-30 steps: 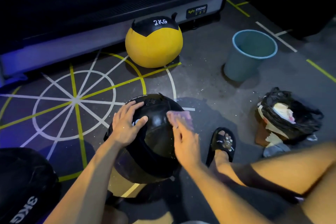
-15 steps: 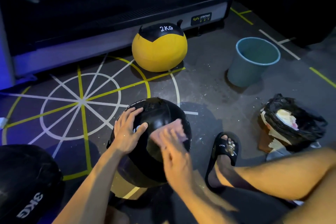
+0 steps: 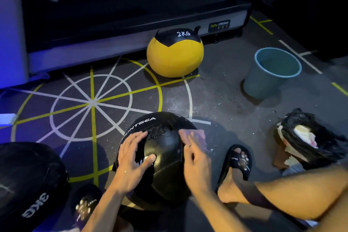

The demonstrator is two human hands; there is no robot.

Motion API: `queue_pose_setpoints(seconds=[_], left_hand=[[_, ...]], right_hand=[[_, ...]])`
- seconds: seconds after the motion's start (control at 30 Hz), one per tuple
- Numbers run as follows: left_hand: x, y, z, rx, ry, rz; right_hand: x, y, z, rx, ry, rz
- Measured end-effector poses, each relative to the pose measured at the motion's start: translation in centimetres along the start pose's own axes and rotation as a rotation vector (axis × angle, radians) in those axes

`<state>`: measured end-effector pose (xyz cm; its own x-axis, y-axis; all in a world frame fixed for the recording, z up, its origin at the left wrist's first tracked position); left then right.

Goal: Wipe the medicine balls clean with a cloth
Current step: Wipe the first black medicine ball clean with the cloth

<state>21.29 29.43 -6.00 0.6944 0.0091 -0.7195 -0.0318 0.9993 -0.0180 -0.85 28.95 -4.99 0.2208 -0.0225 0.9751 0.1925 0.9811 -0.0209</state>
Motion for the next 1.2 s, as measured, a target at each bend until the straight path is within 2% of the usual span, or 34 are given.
queue_pose_setpoints(seconds=[0.07, 0.17, 0.2, 0.3, 0.33, 0.5, 0.53, 0.63, 0.67, 0.77, 0.83, 0.93, 1.1, 1.2], left_hand=[[0.2, 0.5, 0.0, -0.005, 0.004, 0.000], [0.2, 1.6, -0.2, -0.014, 0.016, -0.004], [0.0, 1.9, -0.3, -0.014, 0.014, -0.008], [-0.6, 2.6, -0.8, -0.029, -0.006, -0.030], [-0.7, 2.8, -0.9, -0.039, -0.010, -0.040], [-0.2, 3.1, -0.5, -0.036, -0.005, -0.029], [-0.2, 3.3, -0.5, -0.026, -0.002, -0.034], [-0.5, 3.7, -0.8, -0.004, -0.015, -0.030], [-0.7, 3.8, -1.0, -0.005, -0.015, -0.030], [-1.0, 3.5, -0.8, -0.010, -0.031, -0.040], [-0.8, 3.4, -0.3, 0.000, -0.063, -0.052], [-1.3, 2.4, 0.5, 0.015, -0.132, -0.091], [-1.7, 1.6, 0.3, 0.039, -0.218, -0.170], [-1.5, 2.5, -0.1, 0.039, -0.177, -0.175]], right_hand=[[0.0, 2.8, -1.1, 0.088, 0.067, 0.105], [-1.9, 0.5, -0.2, 0.143, 0.129, 0.171], [-2.1, -1.2, 0.3, 0.132, 0.115, 0.159], [-2.0, -6.1, 1.3, 0.085, 0.078, -0.084], [-1.7, -6.4, 0.9, 0.084, 0.097, -0.100], [0.4, -2.1, -1.5, 0.237, 0.179, 0.210], [0.2, -2.8, -0.6, 0.248, 0.169, 0.192], [-0.8, -6.0, 1.5, 0.129, 0.076, -0.125], [-0.7, -6.2, 1.3, 0.135, 0.102, -0.142], [0.9, -4.9, -1.0, 0.305, 0.109, 0.039], [1.5, -5.3, -0.6, 0.371, 0.067, 0.038], [1.6, -5.7, 0.2, 0.359, 0.112, -0.003], [1.4, -1.8, 0.2, 0.321, 0.137, 0.098], [1.9, -0.3, 0.4, 0.448, 0.126, 0.194]])
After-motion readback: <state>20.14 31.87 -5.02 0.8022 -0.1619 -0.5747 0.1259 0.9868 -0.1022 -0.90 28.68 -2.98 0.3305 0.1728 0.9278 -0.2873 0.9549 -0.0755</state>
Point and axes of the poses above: each hand's wrist, its own y-axis away from the middle knuckle, its own z-axis out of the back of the hand, x = y × z, the point moved 4 cm from there along -y, towards the middle knuckle, and after that the axes turned 11 degrees about -y, right-handed, at the moved point
